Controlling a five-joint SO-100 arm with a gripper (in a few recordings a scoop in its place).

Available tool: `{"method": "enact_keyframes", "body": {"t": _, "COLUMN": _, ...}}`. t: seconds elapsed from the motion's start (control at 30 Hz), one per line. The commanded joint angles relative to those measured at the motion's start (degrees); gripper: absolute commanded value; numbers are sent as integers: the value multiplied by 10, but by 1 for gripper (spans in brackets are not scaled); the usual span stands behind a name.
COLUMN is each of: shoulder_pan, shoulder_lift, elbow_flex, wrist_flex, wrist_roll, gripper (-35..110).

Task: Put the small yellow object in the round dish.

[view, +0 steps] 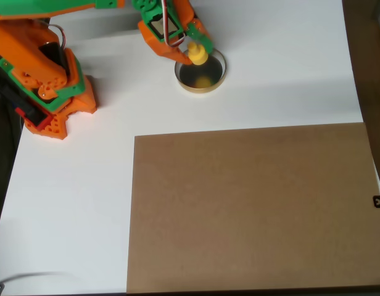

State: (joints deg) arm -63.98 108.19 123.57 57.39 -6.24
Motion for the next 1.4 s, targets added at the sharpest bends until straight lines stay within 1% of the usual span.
{"method": "enact_keyframes", "body": {"t": 0.0, "shoulder_pan": -7, "shoulder_lift": 11, "elbow_flex": 0, "wrist_flex": 4, "wrist_roll": -4, "gripper": 10}}
{"method": "enact_keyframes", "body": {"t": 0.27, "shoulder_pan": -6, "shoulder_lift": 11, "elbow_flex": 4, "wrist_flex": 23, "wrist_roll": -16, "gripper": 18}}
{"method": "enact_keyframes", "body": {"t": 0.4, "shoulder_pan": 6, "shoulder_lift": 27, "elbow_flex": 3, "wrist_flex": 34, "wrist_roll": -25, "gripper": 19}}
{"method": "enact_keyframes", "body": {"t": 0.6, "shoulder_pan": 69, "shoulder_lift": 85, "elbow_flex": -38, "wrist_flex": 105, "wrist_roll": -70, "gripper": 19}}
{"method": "enact_keyframes", "body": {"t": 0.8, "shoulder_pan": 156, "shoulder_lift": 150, "elbow_flex": -66, "wrist_flex": 183, "wrist_roll": -142, "gripper": 20}}
{"method": "enact_keyframes", "body": {"t": 0.93, "shoulder_pan": 246, "shoulder_lift": 191, "elbow_flex": -68, "wrist_flex": 215, "wrist_roll": -194, "gripper": 20}}
{"method": "enact_keyframes", "body": {"t": 1.13, "shoulder_pan": 453, "shoulder_lift": 217, "elbow_flex": -65, "wrist_flex": 204, "wrist_roll": -270, "gripper": 20}}
{"method": "enact_keyframes", "body": {"t": 1.23, "shoulder_pan": 541, "shoulder_lift": 226, "elbow_flex": -63, "wrist_flex": 188, "wrist_roll": -285, "gripper": 21}}
{"method": "enact_keyframes", "body": {"t": 1.37, "shoulder_pan": 637, "shoulder_lift": 237, "elbow_flex": -52, "wrist_flex": 157, "wrist_roll": -280, "gripper": 21}}
